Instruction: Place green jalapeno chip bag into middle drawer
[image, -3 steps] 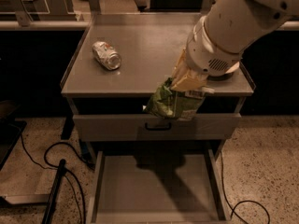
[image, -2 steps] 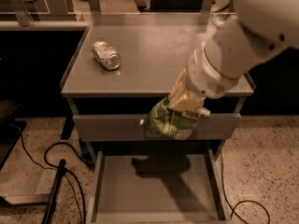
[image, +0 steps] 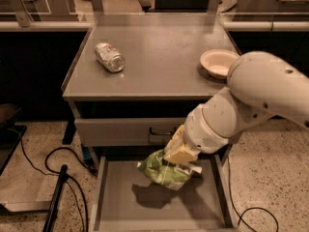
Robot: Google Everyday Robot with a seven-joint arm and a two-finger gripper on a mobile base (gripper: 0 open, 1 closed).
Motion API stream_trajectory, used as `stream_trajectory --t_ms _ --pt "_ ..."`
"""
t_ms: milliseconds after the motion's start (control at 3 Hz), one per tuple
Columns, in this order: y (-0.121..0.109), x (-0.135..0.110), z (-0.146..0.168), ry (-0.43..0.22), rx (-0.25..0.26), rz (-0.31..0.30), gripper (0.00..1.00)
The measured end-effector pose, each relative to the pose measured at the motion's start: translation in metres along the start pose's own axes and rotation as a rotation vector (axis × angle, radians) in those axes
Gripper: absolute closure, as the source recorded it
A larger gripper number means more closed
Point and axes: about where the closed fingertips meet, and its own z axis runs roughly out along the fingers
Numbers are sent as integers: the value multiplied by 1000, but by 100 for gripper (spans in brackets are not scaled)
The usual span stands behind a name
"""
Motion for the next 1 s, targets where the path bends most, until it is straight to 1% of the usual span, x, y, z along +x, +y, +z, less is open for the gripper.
stream_trajectory --t_ms 667,1000 --pt "2 3 6 -1 -13 7 100" --pt "3 29 42 -35 -33 76 100"
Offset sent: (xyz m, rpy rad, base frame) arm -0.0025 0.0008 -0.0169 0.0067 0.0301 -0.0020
